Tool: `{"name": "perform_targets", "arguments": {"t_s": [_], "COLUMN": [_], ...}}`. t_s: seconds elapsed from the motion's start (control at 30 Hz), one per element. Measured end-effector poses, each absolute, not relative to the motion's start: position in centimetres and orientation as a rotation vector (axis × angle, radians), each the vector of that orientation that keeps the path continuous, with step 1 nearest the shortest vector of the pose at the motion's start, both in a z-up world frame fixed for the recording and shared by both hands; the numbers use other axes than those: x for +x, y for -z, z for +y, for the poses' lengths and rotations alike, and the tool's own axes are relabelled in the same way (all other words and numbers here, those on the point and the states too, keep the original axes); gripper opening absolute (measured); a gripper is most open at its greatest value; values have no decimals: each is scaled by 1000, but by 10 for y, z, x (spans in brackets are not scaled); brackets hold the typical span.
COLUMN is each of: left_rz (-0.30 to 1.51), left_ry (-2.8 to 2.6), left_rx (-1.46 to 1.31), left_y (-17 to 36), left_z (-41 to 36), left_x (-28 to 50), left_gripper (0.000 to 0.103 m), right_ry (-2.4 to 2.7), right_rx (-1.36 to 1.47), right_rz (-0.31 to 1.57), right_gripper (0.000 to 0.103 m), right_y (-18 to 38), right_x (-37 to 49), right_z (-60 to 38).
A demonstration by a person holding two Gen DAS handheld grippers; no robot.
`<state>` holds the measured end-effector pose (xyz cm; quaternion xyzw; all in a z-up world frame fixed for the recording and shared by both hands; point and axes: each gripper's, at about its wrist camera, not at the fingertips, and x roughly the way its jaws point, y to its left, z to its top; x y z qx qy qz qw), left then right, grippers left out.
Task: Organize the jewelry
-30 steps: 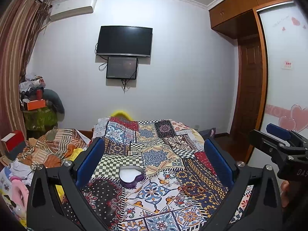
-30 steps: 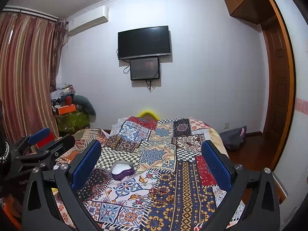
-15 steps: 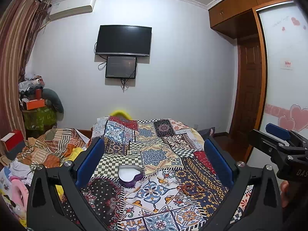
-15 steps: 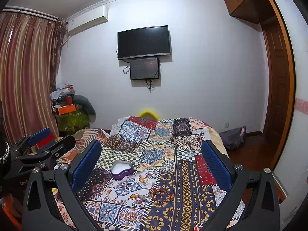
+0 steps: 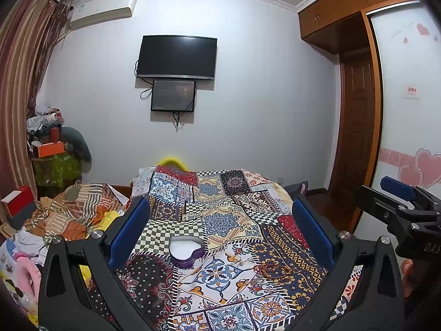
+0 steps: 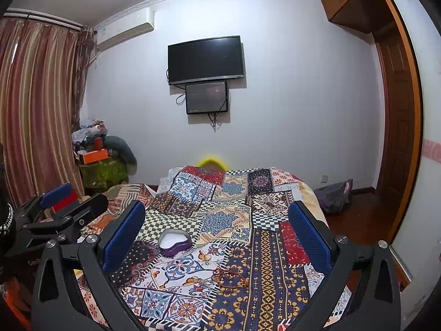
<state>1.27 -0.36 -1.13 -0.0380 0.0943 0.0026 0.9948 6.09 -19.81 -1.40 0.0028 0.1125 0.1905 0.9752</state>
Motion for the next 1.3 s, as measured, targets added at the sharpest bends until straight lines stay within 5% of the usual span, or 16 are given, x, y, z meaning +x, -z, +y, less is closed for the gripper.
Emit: {"name": "perform_targets", "arguments": {"t_s": [0.57,1.1,1.3], "left_rz": [278,684,776], "left_ry": [-51,30,95], "left_rx": [-104,-91,-72], "left_y": [32,138,164], "left_z": [6,-2,-15], "left_x": [41,126,143], "left_gripper": [103,103,84], "right_ry": [-364,-265,-326], "right_rx": [3,-55,-46], "right_rz": [303,625,738], "right_gripper": [103,103,103], "right_y": [38,126,147], "right_x": [87,163,178], "right_z": [-202,-233,-238]}}
